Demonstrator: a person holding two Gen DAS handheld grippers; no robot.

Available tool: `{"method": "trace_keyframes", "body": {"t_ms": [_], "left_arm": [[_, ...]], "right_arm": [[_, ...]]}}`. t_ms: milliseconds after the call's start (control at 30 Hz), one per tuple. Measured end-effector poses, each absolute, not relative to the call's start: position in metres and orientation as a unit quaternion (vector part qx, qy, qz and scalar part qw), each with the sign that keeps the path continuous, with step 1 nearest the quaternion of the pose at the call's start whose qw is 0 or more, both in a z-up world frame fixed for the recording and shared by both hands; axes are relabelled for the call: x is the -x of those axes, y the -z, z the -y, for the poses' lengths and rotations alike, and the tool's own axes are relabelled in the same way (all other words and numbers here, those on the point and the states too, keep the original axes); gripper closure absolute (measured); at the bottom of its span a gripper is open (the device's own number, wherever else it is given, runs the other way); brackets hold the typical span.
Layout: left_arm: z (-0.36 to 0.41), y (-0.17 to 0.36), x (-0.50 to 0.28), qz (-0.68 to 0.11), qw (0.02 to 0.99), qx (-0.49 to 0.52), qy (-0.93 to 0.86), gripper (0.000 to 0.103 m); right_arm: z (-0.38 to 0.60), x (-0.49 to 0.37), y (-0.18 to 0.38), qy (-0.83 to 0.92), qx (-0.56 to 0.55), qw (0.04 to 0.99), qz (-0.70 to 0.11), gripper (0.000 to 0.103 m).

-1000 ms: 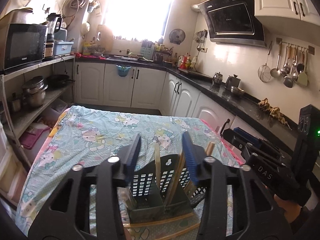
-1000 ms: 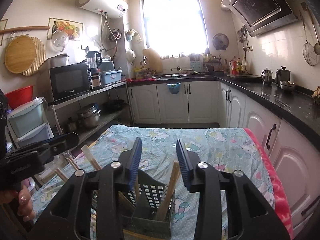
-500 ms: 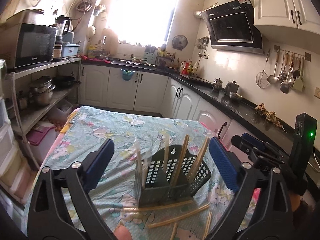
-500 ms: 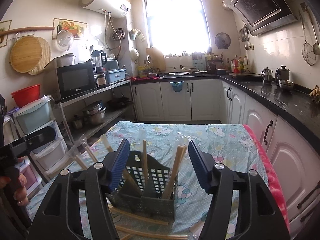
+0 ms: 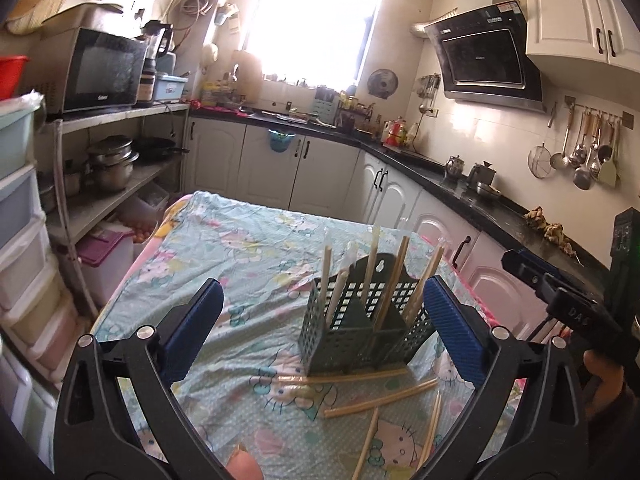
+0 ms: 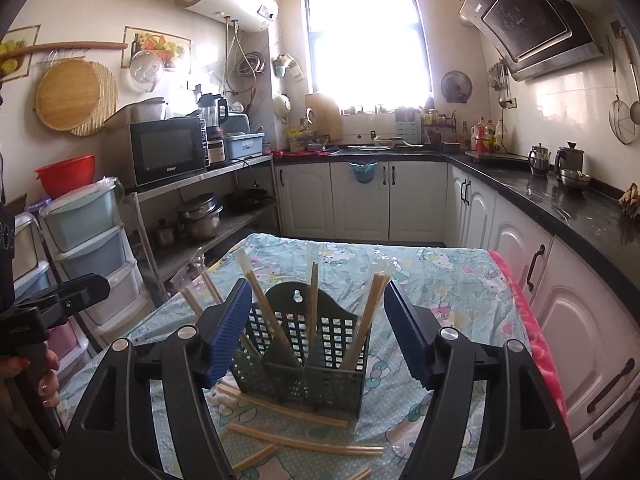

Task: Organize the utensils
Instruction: 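Move both grippers down toward the remaining chopsticks beside the basket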

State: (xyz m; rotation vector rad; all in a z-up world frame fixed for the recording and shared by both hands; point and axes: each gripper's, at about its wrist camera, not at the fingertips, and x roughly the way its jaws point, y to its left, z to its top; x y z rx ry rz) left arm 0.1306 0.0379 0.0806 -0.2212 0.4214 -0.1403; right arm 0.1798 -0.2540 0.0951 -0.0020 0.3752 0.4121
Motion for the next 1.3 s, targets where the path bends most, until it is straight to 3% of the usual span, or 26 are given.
{"method": "trace_keyframes", "body": {"t_ms": [1300], "left_arm": [[-0.029, -0.016, -0.114, -0.296, 0.946, 0.115, 0.068, 0.011]], "right_arm": [[0.228, -0.139, -0.013, -0.235, 0.033, 0.925, -0.296, 0.035]]}}
